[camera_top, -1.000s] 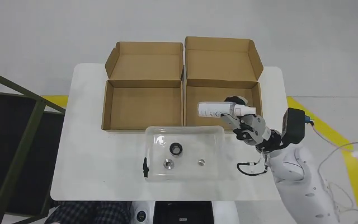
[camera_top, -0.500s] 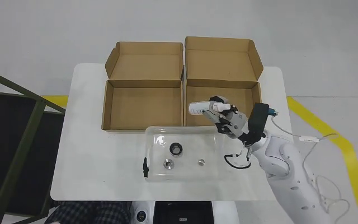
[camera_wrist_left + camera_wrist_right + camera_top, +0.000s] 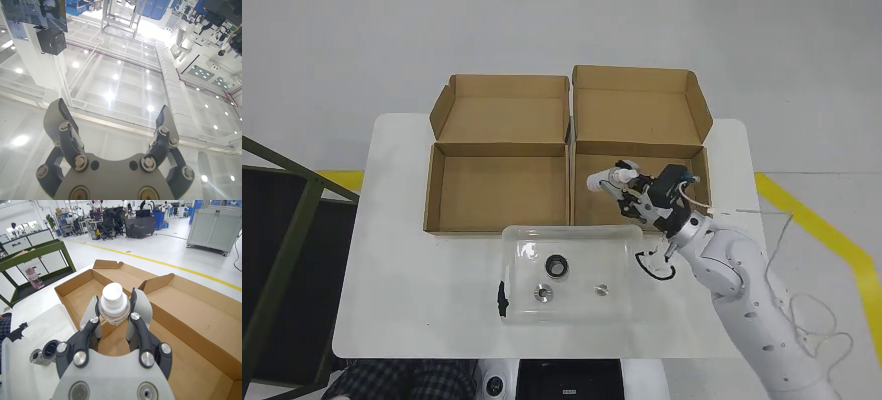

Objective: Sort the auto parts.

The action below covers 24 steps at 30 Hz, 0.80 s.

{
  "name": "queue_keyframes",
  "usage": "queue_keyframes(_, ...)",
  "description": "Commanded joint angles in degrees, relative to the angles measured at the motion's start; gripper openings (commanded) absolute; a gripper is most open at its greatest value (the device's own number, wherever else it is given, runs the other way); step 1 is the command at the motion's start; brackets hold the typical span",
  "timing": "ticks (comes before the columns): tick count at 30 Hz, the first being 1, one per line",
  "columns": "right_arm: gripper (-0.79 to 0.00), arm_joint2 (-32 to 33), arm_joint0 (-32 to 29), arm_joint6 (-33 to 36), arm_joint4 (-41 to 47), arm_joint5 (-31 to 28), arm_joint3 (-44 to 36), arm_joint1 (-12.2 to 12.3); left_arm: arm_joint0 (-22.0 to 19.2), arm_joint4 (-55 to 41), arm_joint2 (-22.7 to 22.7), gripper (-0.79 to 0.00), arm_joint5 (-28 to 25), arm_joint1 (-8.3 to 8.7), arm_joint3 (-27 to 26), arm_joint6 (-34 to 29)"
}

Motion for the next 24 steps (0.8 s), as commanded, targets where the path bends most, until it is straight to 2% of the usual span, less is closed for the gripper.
queue_keyframes(1,-0.785,-1.0,1.3,1.2,-0.7,0.5,1.3,-0.2,0.0,0.0,0.0,0.0,0.0,0.0,0.0,0.0)
queue_keyframes(24,-0.785,-10.1,15.1,9.4,-9.5,6.3,14.0,-2.9,0.0,0.0,0.0,0.0,0.0,0.0,0.0,0.0)
